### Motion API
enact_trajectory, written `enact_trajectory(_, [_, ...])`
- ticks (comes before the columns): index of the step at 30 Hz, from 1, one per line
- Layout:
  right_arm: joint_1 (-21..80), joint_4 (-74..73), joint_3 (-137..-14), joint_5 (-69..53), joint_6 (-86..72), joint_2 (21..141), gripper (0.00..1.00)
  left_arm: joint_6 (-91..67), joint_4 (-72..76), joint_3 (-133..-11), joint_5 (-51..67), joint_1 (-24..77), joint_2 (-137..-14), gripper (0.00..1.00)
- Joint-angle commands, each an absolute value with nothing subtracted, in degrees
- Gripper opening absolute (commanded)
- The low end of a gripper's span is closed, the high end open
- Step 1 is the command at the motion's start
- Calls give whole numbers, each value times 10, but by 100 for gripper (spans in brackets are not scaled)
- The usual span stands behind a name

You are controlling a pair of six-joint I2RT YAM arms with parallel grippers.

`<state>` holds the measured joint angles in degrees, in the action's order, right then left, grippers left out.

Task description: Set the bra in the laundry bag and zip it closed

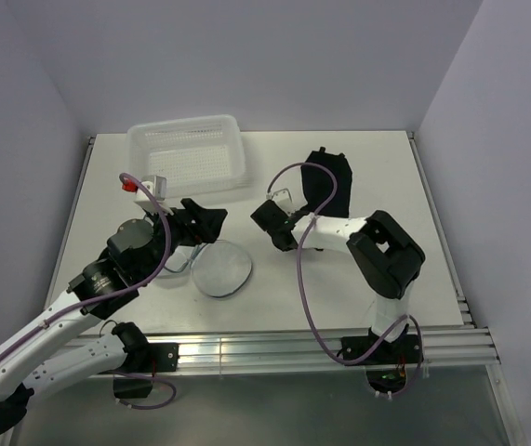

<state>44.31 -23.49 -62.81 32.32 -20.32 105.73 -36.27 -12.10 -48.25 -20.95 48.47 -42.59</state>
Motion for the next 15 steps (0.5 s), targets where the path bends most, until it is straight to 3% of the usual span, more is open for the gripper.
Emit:
enact_trajectory(1, [443,-245,-635,371,-213,1038,0,-347,-114,-503,-221,487,-422,91])
enact_trajectory(8, [505,-366,-595,421,-235,757,0,-329,-104,-520,-199,487,-434,91])
enact_trajectory(15, [624,-585,-754,476,-278,571,0,-316,-85,-538,-166,487,-453,91])
